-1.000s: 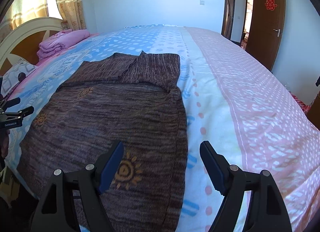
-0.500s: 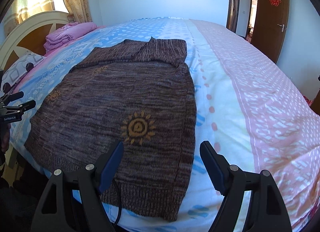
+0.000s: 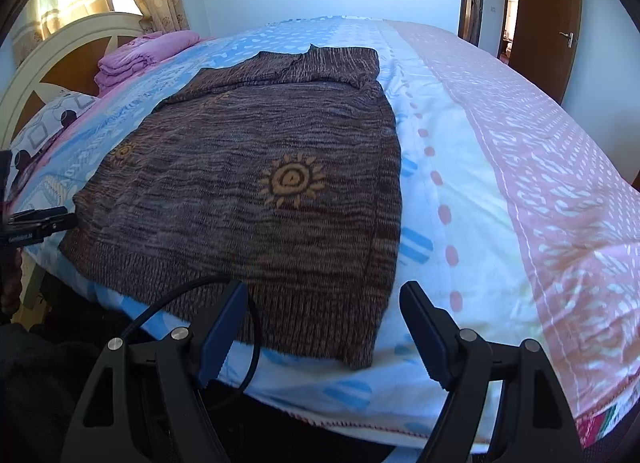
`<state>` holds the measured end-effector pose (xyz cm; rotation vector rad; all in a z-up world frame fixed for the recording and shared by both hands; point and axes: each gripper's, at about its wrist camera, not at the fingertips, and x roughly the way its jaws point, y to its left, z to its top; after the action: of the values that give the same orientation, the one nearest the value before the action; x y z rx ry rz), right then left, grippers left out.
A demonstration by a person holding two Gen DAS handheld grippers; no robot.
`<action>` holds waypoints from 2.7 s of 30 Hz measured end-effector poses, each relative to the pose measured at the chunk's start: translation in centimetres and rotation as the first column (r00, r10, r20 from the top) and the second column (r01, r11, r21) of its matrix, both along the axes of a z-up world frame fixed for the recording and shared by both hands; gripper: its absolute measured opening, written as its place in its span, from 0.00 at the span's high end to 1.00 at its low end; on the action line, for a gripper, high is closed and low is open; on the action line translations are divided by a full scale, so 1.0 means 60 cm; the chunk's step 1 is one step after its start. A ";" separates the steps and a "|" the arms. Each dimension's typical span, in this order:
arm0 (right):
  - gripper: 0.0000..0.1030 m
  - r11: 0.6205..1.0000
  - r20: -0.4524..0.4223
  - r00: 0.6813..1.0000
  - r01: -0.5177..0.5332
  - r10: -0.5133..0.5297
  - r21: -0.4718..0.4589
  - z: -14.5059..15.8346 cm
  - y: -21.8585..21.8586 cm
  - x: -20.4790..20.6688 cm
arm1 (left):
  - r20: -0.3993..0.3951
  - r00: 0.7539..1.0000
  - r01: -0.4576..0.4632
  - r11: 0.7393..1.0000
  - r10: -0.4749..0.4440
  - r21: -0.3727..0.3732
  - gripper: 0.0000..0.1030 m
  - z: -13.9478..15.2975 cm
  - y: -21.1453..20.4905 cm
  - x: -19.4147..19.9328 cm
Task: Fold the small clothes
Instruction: 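Move both grippers down to the ribbed hem of the brown sweater, then grasp the ribbed hem with the left gripper while the right gripper grasps it too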
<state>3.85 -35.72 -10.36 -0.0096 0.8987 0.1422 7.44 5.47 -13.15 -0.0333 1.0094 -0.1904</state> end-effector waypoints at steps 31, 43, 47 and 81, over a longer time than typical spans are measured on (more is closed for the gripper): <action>0.61 0.985 -0.101 0.994 0.049 -0.032 0.166 -0.059 -0.052 0.005 | 0.004 0.999 0.052 0.992 -0.052 -0.112 0.92 0.009 0.003 -0.019; 0.60 0.871 -0.153 0.986 0.126 -0.060 0.476 -0.070 -0.118 0.010 | -0.006 0.999 0.043 0.992 -0.044 -0.117 0.92 0.001 0.010 -0.014; 0.57 0.837 -0.173 0.983 0.148 -0.066 0.526 -0.074 -0.130 0.011 | -0.015 0.999 0.040 0.992 -0.042 -0.117 0.92 -0.004 0.012 -0.011; 0.55 0.934 -0.286 0.958 0.072 0.034 0.351 -0.030 -0.104 0.029 | -0.032 0.999 0.026 0.991 -0.030 -0.131 0.91 -0.014 0.020 -0.003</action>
<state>5.61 -41.94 -12.15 0.3694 1.1529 0.2940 7.28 6.70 -14.02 -0.1419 1.0305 -0.2822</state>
